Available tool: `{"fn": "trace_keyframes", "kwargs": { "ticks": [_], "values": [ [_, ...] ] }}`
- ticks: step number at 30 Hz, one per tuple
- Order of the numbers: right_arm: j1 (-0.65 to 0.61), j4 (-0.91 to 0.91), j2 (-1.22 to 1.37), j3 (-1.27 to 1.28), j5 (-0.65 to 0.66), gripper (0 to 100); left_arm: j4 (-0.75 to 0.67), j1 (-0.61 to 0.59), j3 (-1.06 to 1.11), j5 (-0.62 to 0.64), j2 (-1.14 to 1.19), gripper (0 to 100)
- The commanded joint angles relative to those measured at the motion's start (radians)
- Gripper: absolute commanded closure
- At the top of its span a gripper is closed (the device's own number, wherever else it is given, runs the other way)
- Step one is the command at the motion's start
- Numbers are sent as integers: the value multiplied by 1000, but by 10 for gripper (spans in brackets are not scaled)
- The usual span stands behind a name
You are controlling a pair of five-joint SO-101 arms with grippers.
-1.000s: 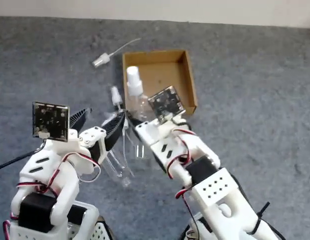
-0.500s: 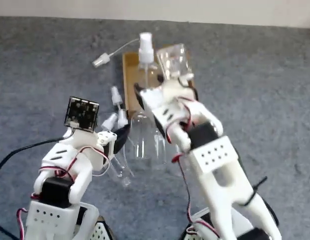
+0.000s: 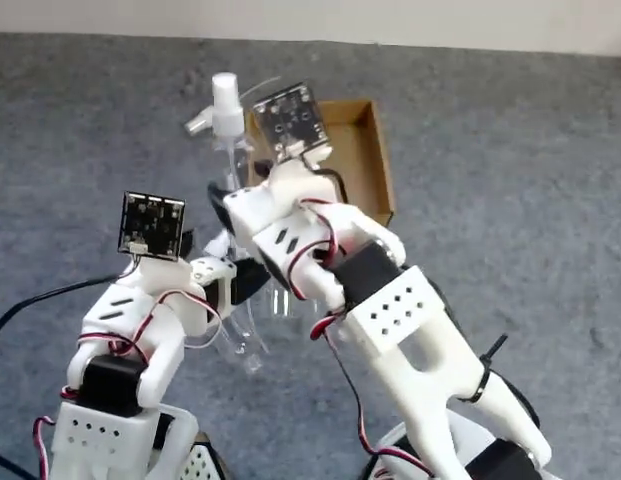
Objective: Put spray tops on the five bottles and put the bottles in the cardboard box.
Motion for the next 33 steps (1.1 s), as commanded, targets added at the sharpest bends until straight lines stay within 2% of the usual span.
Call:
{"fn": "trace_keyframes", "kwargs": {
  "ticks": [1,7,12,18,22,24,28,33],
  "values": [
    [-24,74,-4,-42,-9,995,-83,-48,-21,6,1,628],
    [19,156,-5,-68,-6,995,-186,-99,81,-31,2,628],
    [21,263,-4,-145,57,995,-192,-93,101,-66,2,654],
    [21,395,-4,-278,63,995,-192,-97,101,-68,2,656],
    [24,414,7,-318,63,995,-187,-97,101,-68,2,659],
    [61,380,10,-320,77,995,-186,-96,102,-68,-7,659],
    [173,193,25,-318,121,995,-167,-102,120,-68,-10,661],
    [266,16,205,-331,160,995,-100,-228,165,-97,-10,742]
  ]
}}
